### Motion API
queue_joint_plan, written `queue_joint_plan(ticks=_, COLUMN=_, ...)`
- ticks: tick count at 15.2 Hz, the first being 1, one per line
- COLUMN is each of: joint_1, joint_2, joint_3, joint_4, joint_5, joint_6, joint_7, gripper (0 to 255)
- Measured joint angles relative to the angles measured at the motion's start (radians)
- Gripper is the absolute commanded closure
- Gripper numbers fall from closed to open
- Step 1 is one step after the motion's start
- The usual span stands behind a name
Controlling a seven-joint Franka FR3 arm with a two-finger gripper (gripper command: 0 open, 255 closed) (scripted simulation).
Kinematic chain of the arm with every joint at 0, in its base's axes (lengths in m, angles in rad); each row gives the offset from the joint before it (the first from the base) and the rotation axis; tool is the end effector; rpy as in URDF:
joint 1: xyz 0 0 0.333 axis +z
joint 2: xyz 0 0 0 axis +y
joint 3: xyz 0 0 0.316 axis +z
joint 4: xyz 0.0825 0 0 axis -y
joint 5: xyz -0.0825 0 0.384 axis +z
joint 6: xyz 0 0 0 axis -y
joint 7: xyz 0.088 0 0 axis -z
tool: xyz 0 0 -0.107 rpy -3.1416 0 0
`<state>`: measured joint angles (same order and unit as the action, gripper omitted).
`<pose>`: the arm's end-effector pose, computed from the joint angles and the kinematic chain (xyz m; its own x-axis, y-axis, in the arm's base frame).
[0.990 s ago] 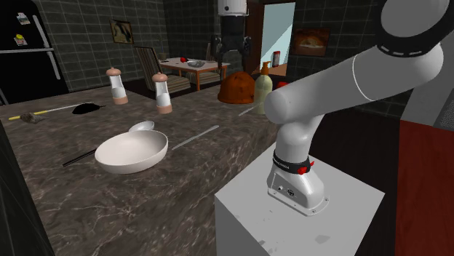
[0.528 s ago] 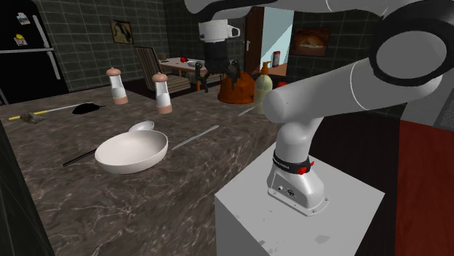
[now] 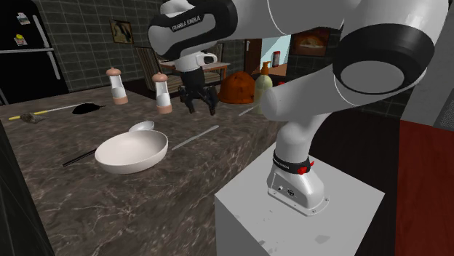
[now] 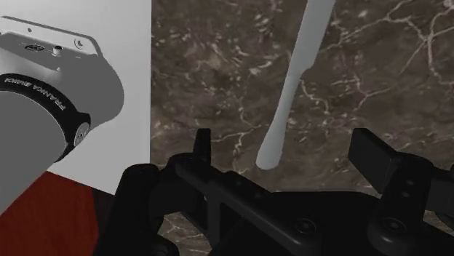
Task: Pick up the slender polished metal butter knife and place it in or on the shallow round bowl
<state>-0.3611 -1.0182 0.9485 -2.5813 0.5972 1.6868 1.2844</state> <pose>0.2592 0.2330 0.4170 0.3994 -0.9040 0.1523 -0.9156 -0.3851 0.1155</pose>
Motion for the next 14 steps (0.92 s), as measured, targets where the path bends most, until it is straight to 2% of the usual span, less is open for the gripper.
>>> queue_joint_plan(ticks=3, joint_1=-0.112, joint_2=0.038, joint_3=0.156, joint_4=0.046, joint_5=0.063, joint_6=0.039, joint_7=0.186, gripper=0)
queue_joint_plan(ticks=4, joint_1=-0.131, joint_2=0.043, joint_3=0.192, joint_4=0.044, joint_5=0.082, joint_6=0.056, joint_7=0.218, gripper=0)
queue_joint_plan(ticks=10, joint_1=-0.162, joint_2=0.058, joint_3=0.277, joint_4=0.002, joint_5=0.137, joint_6=0.129, joint_7=0.239, gripper=0)
queue_joint_plan(ticks=14, joint_1=-0.159, joint_2=0.058, joint_3=0.292, joint_4=-0.012, joint_5=0.15, joint_6=0.146, joint_7=0.238, gripper=0)
